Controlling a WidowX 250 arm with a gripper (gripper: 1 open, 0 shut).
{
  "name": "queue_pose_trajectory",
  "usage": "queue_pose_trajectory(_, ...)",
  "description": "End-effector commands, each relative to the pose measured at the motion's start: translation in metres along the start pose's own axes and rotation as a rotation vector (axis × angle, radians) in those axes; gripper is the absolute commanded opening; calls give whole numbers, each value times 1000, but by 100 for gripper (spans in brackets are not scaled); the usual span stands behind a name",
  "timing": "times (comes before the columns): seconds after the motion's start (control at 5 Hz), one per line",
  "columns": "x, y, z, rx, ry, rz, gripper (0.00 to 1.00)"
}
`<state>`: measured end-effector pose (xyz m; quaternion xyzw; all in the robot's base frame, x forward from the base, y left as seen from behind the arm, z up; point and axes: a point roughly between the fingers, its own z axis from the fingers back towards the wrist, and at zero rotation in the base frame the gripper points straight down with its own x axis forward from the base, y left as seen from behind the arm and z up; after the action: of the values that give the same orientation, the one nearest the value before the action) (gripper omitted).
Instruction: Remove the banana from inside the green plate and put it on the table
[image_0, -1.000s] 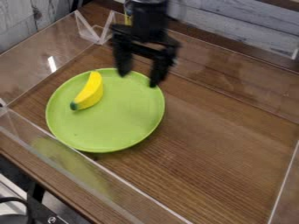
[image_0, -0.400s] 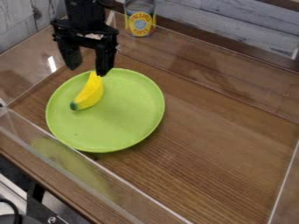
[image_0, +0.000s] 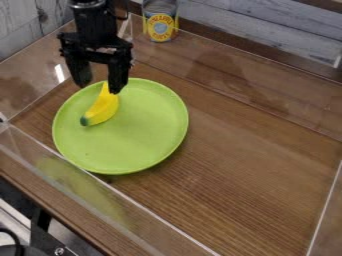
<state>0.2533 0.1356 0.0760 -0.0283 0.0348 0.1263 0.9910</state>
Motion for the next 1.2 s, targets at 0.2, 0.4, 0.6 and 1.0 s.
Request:
queue_pose_trajectory(0.2, 16, 10, 0, 1, -61, 39, 100)
queue_pose_trajectory(0.4, 19, 12, -7, -6, -66, 51, 100)
queue_pose_trajectory(0.6, 22, 13, -11, -11, -70, 63, 100)
queue_pose_trajectory(1.0, 25, 12, -14, -20, -71, 74, 100)
